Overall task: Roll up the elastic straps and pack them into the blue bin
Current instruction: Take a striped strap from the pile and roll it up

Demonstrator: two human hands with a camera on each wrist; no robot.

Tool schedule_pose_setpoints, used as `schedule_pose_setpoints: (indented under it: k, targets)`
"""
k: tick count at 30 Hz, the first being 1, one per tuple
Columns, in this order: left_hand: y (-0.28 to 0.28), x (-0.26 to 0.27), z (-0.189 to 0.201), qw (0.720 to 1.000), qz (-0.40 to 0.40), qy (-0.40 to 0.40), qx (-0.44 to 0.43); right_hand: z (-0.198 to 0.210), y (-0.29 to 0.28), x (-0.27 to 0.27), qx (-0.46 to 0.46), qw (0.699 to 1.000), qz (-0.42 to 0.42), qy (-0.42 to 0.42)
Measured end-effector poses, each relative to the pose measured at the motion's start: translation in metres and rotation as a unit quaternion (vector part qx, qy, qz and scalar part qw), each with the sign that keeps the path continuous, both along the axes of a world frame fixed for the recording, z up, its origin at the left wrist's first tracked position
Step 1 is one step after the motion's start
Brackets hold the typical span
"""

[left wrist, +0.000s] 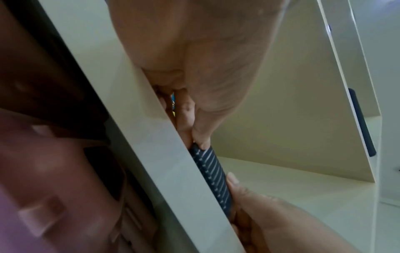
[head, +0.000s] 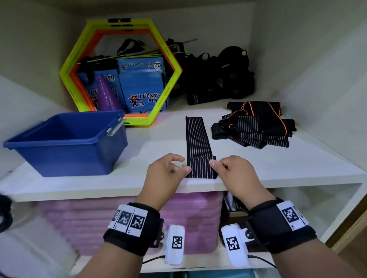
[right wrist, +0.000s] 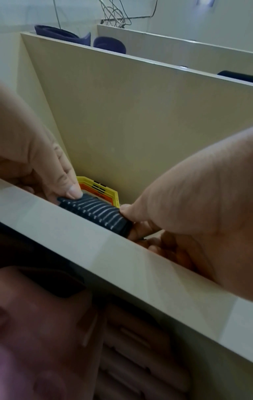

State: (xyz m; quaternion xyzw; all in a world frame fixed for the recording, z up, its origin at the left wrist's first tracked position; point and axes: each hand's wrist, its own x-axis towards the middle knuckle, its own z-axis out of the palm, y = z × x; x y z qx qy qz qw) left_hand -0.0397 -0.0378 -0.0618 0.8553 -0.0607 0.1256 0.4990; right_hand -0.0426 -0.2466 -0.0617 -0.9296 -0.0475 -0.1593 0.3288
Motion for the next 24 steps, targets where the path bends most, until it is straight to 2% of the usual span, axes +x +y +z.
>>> schedule_pose_setpoints:
  k: [3,7,9,13,15,20,24]
  targets:
    - [-0.002,0.001,-0.001,1.000,0.025,-0.010,0.013,-0.001,0.003,0.002,0.027,0.999,-0.026,-0.002]
    - [-0.003,0.000,0.000,0.999,0.019,-0.021,0.015,-0.001,0.008,0.004,0.068,0.996,-0.056,-0.027]
    - [-0.003,0.000,0.000,0.998,0.012,-0.038,0.043,0.000,0.011,0.002,0.071,0.995,-0.058,-0.029]
    - [-0.003,0.002,-0.001,0.986,-0.009,-0.095,0.138,-0.003,0.013,-0.001,-0.012,0.999,0.000,-0.042]
    - [0.000,0.003,-0.001,0.977,-0.027,-0.107,0.181,-0.002,0.008,-0.002,-0.042,0.998,0.042,-0.010]
    - [0.011,0.011,-0.002,0.973,-0.092,-0.054,0.206,0.007,-0.010,-0.001,-0.068,0.989,0.122,0.054]
    - [0.014,0.016,0.000,0.966,-0.113,-0.073,0.222,0.006,-0.012,0.005,-0.054,0.989,0.127,0.052]
